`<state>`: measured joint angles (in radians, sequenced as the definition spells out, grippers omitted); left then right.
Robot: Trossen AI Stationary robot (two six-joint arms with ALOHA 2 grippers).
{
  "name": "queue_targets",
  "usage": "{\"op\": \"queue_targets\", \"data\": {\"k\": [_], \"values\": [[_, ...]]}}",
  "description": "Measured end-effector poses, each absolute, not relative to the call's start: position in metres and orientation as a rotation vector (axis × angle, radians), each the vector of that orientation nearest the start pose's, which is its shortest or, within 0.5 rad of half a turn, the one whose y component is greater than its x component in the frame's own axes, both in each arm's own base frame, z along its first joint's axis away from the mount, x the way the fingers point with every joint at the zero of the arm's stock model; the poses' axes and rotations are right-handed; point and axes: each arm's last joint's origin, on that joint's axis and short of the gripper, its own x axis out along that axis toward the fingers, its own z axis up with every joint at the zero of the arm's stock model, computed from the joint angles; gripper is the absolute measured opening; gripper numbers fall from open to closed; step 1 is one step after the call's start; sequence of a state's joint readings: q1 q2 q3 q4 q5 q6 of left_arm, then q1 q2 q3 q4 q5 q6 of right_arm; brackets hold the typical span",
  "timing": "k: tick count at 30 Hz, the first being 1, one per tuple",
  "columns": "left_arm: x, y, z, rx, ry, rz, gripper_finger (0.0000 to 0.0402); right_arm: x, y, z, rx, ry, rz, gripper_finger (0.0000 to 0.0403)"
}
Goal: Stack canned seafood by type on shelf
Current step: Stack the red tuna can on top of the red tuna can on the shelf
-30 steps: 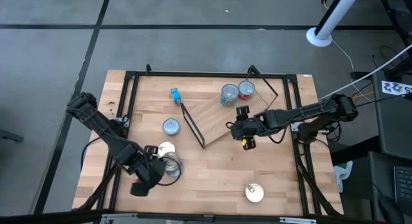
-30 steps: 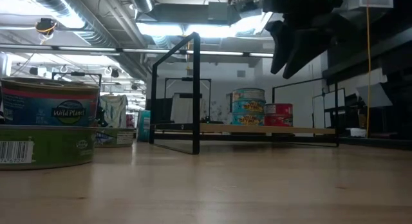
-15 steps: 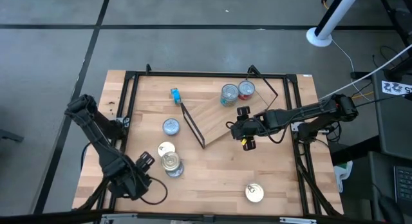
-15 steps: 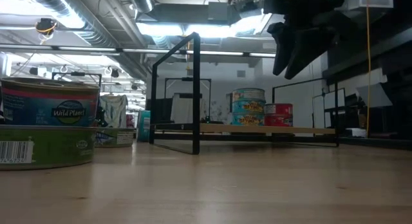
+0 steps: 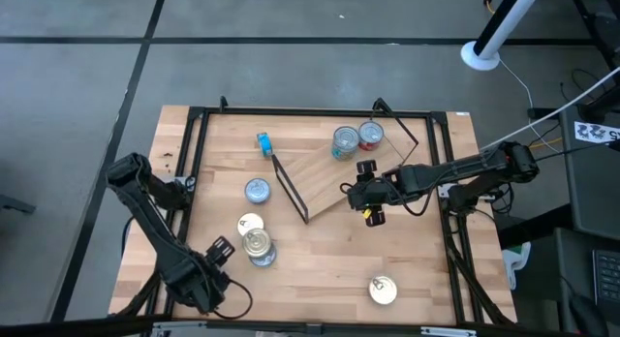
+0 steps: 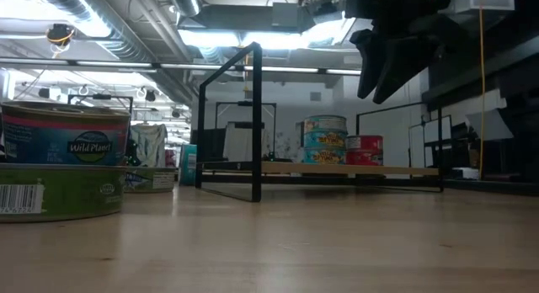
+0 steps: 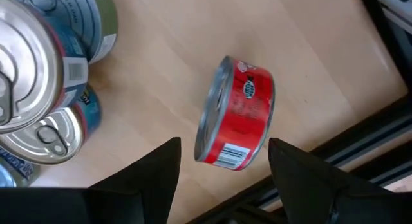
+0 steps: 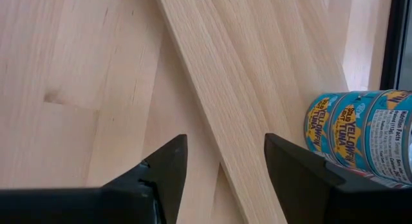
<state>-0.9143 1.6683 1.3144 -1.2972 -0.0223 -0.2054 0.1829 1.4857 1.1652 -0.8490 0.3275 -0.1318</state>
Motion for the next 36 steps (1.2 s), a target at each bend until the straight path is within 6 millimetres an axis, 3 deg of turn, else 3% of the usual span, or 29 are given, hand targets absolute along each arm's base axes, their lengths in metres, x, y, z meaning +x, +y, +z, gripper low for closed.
{"op": "queue_targets", "data": {"k": [23, 36], "values": [[0.171, -0.238, 0.238, 0.631, 1.529, -0.548, 0.023, 0.283, 0.043, 0.259, -0.412, 1.142, -0.053, 0.0205], [0.171, -0.238, 0.198, 0.66, 1.576, -0.526, 0.023, 0.283, 0.043, 0.259, -0.412, 1.142, -0.053, 0.0205]]}}
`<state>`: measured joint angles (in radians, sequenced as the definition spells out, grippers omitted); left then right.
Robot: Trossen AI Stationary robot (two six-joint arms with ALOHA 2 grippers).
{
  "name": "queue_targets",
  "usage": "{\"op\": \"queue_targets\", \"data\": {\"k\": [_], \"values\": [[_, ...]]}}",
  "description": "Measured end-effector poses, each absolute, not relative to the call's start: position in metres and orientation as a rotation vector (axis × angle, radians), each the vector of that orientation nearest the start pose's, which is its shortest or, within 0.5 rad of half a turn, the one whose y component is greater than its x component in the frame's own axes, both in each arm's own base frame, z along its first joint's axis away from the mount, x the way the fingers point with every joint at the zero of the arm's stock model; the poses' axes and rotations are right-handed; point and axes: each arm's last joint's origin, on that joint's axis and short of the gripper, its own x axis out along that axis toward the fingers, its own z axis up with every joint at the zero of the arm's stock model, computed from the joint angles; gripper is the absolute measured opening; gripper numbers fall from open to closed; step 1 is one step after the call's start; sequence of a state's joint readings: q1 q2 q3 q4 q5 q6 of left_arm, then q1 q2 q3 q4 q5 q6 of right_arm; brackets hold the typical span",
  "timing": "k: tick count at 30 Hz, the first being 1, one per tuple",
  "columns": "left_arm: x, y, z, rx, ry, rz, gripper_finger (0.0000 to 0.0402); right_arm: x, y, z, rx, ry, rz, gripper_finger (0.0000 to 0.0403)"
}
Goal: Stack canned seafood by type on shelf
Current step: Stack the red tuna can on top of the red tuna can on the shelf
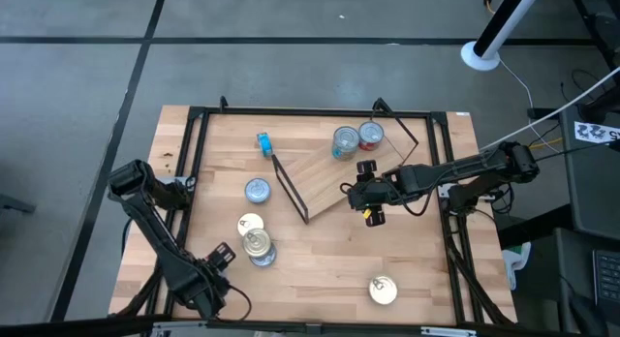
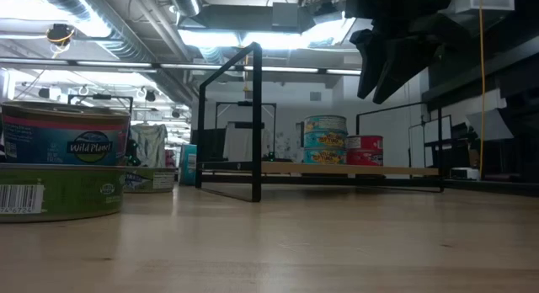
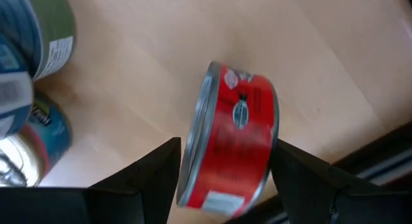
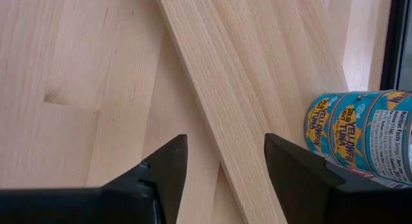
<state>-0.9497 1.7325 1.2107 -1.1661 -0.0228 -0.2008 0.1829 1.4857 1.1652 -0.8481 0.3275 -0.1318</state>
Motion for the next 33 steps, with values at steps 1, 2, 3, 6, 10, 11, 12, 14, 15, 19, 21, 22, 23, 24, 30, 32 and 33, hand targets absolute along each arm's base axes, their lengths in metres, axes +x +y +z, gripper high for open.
{"op": "queue_targets", "data": {"k": [1, 2, 3, 6, 10, 11, 12, 14, 15, 19, 21, 22, 23, 24, 30, 32, 33], "values": [[0.171, -0.238, 0.196, 0.657, 1.571, -0.528, 0.023, 0.283, 0.043, 0.259, -0.412, 1.141, -0.053, 0.0205], [0.171, -0.238, 0.195, 0.657, 1.57, -0.528, 0.023, 0.283, 0.043, 0.259, -0.412, 1.142, -0.053, 0.0205], [0.171, -0.238, 0.195, 0.657, 1.571, -0.528, 0.023, 0.283, 0.043, 0.259, -0.412, 1.142, -0.053, 0.0205], [0.172, -0.239, 0.195, 0.65, 1.56, -0.532, 0.0225, 0.282, 0.043, 0.258, -0.41, 1.151, -0.045, 0.0205], [0.172, -0.239, 0.195, 0.649, 1.56, -0.533, 0.0196, 0.28, 0.043, 0.259, -0.413, 1.164, -0.044, 0.0205], [0.172, -0.239, 0.195, 0.649, 1.56, -0.532, 0.0186, 0.278, 0.042, 0.261, -0.413, 1.165, -0.043, 0.0205], [0.172, -0.239, 0.195, 0.648, 1.56, -0.531, 0.0175, 0.277, 0.042, 0.262, -0.413, 1.166, -0.043, 0.0205], [0.172, -0.239, 0.195, 0.643, 1.561, -0.528, 0.0153, 0.274, 0.042, 0.265, -0.411, 1.159, -0.044, 0.0205], [0.172, -0.239, 0.195, 0.639, 1.562, -0.524, 0.0143, 0.272, 0.041, 0.266, -0.41, 1.162, -0.045, 0.0205], [0.176, -0.239, 0.198, 0.603, 1.559, -0.495, 0.014, 0.264, 0.04, 0.277, -0.372, 1.13, -0.068, 0.0205], [0.179, -0.239, 0.2, 0.545, 1.564, -0.442, 0.014, 0.259, 0.039, 0.283, -0.355, 1.111, -0.077, 0.0205], [0.18, -0.238, 0.201, 0.512, 1.569, -0.411, 0.014, 0.256, 0.038, 0.286, -0.35, 1.098, -0.079, 0.0205], [0.182, -0.238, 0.203, 0.474, 1.57, -0.378, 0.014, 0.253, 0.038, 0.289, -0.346, 1.086, -0.081, 0.0205], [0.184, -0.238, 0.205, 0.434, 1.57, -0.344, 0.014, 0.25, 0.037, 0.293, -0.341, 1.07, -0.083, 0.0205], [0.203, -0.242, 0.223, 0.185, 1.511, -0.21, 0.014, 0.23, 0.033, 0.315, -0.322, 0.985, -0.09, 0.0205], [0.211, -0.242, 0.233, 0.11, 1.485, -0.182, 0.014, 0.222, 0.032, 0.322, -0.317, 0.959, -0.094, 0.0205], [0.215, -0.242, 0.238, 0.074, 1.471, -0.169, 0.014, 0.217, 0.031, 0.325, -0.313, 0.944, -0.095, 0.0205]]}}
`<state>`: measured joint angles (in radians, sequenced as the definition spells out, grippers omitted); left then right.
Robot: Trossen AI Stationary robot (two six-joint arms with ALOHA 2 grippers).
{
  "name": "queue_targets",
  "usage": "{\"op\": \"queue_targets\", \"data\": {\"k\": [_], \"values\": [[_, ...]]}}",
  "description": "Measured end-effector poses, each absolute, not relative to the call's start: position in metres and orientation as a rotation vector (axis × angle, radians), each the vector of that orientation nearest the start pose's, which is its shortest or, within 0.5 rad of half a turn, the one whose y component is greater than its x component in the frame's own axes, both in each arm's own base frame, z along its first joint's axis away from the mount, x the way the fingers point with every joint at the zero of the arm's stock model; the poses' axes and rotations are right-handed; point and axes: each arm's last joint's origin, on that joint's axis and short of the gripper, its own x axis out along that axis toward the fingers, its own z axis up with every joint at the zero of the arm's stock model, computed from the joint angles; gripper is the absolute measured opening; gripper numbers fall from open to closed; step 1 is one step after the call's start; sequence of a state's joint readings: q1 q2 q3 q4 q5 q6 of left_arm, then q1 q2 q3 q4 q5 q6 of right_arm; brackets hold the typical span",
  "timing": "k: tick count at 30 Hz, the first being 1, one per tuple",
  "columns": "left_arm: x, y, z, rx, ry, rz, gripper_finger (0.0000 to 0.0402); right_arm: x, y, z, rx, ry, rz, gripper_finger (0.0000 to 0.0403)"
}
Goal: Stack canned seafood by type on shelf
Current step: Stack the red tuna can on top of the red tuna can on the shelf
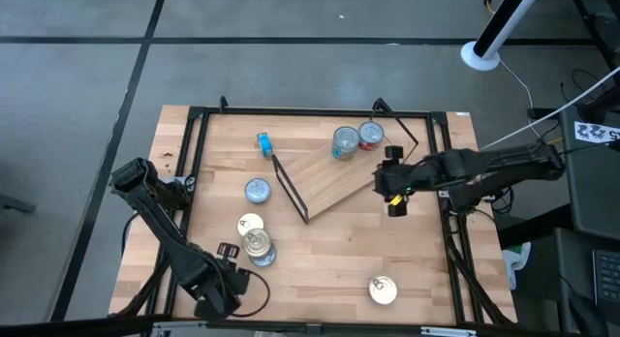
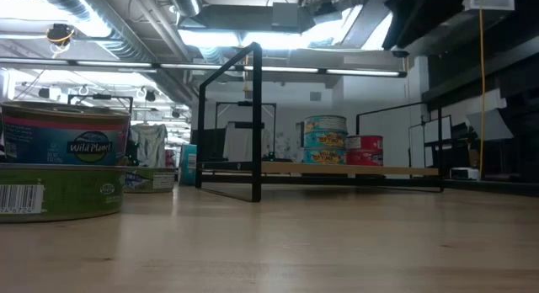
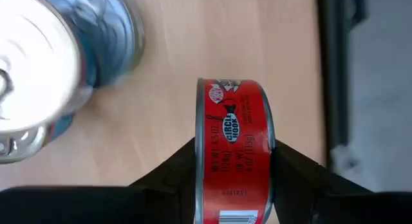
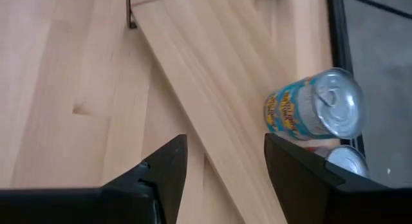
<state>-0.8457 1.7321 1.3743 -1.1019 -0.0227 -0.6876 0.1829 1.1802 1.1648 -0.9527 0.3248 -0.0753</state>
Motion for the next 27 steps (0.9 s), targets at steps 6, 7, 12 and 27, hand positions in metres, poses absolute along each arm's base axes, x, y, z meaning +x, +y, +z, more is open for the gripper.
{"op": "queue_targets", "data": {"k": [6, 7, 12, 27], "values": [[0.245, -0.24, 0.279, -0.11, 1.327, -0.184, 0.014, 0.194, 0.026, 0.345, -0.291, 0.846, -0.105, 0.0205], [0.251, -0.239, 0.285, -0.137, 1.298, -0.188, 0.014, 0.191, 0.026, 0.347, -0.288, 0.832, -0.106, 0.0205], [0.278, -0.226, 0.306, -0.212, 1.136, -0.182, 0.014, 0.174, 0.022, 0.358, -0.29, 0.772, -0.133, 0.0205], [0.366, -0.138, 0.337, 0.26, 0.574, -0.129, 0.0145, 0.139, 0.013, 0.375, -0.206, 0.646, -0.256, 0.0205]]}}
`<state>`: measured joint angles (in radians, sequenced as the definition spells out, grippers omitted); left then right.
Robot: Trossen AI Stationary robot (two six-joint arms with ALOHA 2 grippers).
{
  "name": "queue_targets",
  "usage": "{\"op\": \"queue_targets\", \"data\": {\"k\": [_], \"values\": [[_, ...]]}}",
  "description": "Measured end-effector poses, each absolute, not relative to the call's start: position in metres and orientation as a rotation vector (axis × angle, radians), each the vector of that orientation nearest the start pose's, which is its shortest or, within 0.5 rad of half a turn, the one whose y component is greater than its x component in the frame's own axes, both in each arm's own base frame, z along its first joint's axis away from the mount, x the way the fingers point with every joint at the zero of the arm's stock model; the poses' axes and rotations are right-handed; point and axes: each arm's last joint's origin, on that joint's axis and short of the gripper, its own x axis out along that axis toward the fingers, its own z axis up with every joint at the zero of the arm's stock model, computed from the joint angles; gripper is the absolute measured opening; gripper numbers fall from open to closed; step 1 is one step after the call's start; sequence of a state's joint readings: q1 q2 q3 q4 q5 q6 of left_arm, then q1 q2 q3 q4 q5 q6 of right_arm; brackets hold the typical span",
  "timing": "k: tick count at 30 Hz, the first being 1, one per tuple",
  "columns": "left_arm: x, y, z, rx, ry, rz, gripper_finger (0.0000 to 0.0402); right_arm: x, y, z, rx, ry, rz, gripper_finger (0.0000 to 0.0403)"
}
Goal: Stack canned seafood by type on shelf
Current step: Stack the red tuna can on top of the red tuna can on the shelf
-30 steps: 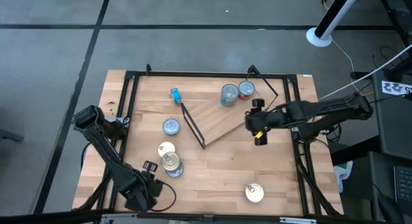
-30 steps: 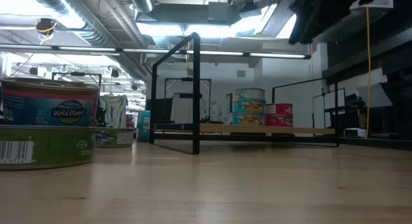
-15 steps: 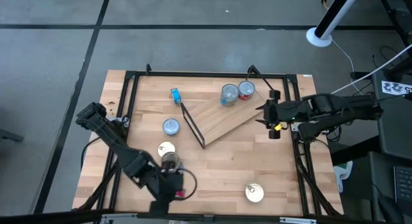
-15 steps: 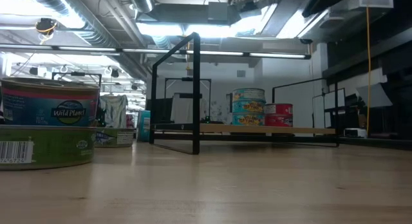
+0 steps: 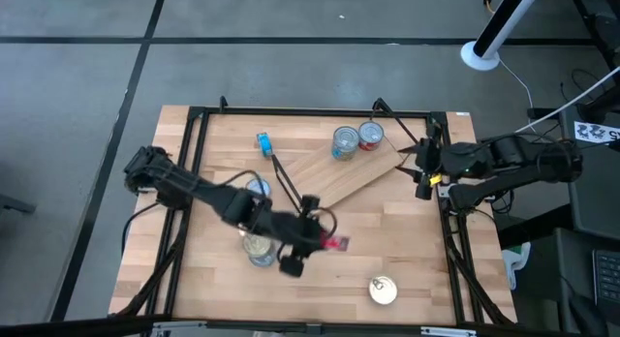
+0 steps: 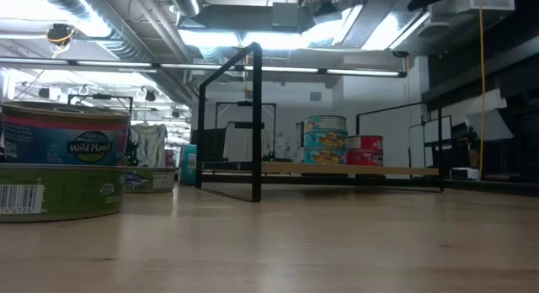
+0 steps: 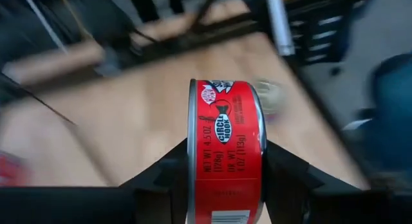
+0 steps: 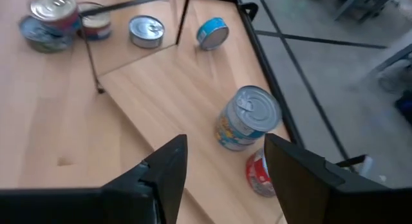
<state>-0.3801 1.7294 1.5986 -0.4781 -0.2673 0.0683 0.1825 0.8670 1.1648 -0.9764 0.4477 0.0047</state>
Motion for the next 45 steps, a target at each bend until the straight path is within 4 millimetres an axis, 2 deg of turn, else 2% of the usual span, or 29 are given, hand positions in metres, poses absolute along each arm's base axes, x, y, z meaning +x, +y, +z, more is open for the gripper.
{"op": "queue_targets", "data": {"k": [4, 7, 13, 18, 23, 32, 38, 45], "values": [[0.378, -0.109, 0.343, 0.475, 0.517, -0.033, 0.0145, 0.139, 0.014, 0.376, -0.178, 0.637, -0.231, 0.0205], [0.384, -0.091, 0.345, 0.568, 0.51, 0.005, 0.0145, 0.142, 0.015, 0.374, -0.175, 0.648, -0.212, 0.0205], [0.39, -0.068, 0.346, 0.598, 0.512, 0.048, 0.0147, 0.159, 0.018, 0.373, -0.185, 0.634, -0.201, 0.0205], [0.393, -0.052, 0.347, 0.553, 0.515, 0.107, 0.0147, 0.18, 0.023, 0.37, -0.301, 0.624, -0.139, 0.0205], [0.394, -0.042, 0.347, 0.539, 0.518, 0.127, 0.015, 0.2, 0.028, 0.363, -0.371, 0.635, -0.065, 0.0205], [0.395, -0.036, 0.347, 0.533, 0.521, 0.146, 0.0151, 0.228, 0.033, 0.352, -0.379, 0.637, -0.062, 0.0205], [0.395, -0.036, 0.347, 0.526, 0.52, 0.148, 0.0151, 0.239, 0.034, 0.348, -0.396, 0.627, -0.074, 0.0205], [0.395, -0.036, 0.347, 0.508, 0.518, 0.151, 0.0152, 0.241, 0.034, 0.345, -0.411, 0.649, -0.081, 0.0205]]}}
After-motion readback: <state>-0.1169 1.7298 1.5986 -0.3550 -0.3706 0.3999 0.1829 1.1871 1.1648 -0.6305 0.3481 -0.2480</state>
